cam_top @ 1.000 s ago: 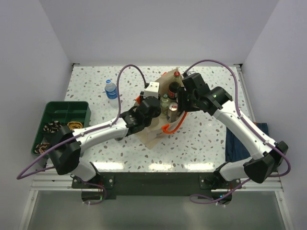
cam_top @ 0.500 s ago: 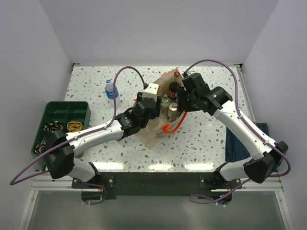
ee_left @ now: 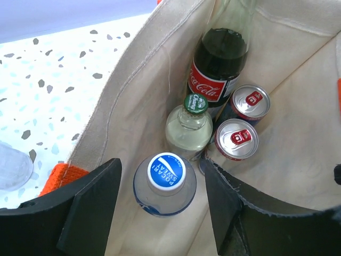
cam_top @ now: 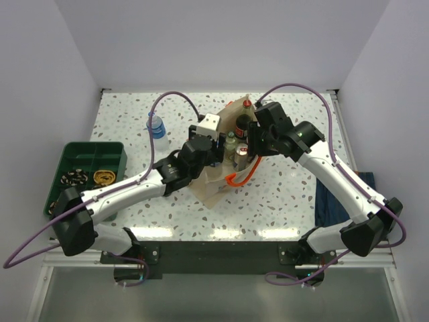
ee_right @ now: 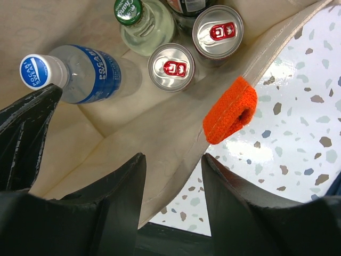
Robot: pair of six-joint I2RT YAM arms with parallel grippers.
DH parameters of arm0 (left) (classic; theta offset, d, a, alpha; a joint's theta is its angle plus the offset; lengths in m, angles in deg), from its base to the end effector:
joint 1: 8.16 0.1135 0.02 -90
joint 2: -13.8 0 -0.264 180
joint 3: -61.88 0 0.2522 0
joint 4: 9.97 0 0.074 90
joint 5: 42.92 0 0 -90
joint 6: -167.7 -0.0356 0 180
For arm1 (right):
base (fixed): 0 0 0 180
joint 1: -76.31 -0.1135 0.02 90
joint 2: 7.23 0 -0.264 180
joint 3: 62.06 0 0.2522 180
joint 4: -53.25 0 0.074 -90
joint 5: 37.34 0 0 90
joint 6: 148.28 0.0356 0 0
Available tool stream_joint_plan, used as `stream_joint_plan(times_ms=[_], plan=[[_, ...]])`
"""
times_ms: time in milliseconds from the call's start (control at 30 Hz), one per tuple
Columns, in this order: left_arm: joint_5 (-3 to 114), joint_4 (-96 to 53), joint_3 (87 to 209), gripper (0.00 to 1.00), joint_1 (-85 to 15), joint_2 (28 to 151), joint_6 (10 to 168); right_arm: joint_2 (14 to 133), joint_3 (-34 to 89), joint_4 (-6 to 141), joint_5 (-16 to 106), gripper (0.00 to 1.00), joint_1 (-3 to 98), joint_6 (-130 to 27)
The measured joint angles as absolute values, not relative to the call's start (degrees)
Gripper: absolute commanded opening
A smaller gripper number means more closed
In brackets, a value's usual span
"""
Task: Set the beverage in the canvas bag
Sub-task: Place the drink in the canvas bag, then adjust the drink at the center of the board.
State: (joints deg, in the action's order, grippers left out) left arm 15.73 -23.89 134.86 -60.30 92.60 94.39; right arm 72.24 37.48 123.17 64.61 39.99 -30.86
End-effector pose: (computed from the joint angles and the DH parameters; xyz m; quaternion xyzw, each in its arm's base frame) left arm 0.2097 -0.2396 0.3116 0.0916 0.7974 -0.1308 0.5819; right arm 0.2290 0.1592 0.3764 -0.0369 0.9341 0.0972 0.3415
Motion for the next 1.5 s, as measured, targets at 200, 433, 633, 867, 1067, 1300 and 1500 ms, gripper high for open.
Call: stream_joint_plan(times_ms=[200,433,633,867,1067,1300,1500], plan=[[16.1,-25.8,138.0,0.70,-60.3,91.6,94.1,72.2,37.6,123.4,64.6,0.50,40.0,-30.9],[16.9,-28.0,144.2,0.71,-60.3,88.9,94.0,72.3,39.8,125.2,64.5,0.51,40.0,-30.9],[14.6,-32.1,148.4,0.72,-60.3,87.1,94.0,72.3,42.0,126.7,65.2,0.51,40.0,-30.9],[13.8,-42.4,154.2,0.69,-52.6,87.0,100.0,72.3,44.7,127.7,66.2,0.51,40.0,-30.9],[13.8,-49.7,156.6,0.70,-45.9,87.2,104.0,72.3,46.1,127.9,66.7,0.51,40.0,-30.9],[19.7,-56.1,157.9,0.70,-36.2,89.3,106.5,72.3,47.7,128.2,66.7,0.52,40.0,-31.1],[24.4,-60.5,159.0,0.72,-27.9,94.7,107.1,72.3,48.0,128.3,66.7,0.52,40.0,-31.3]])
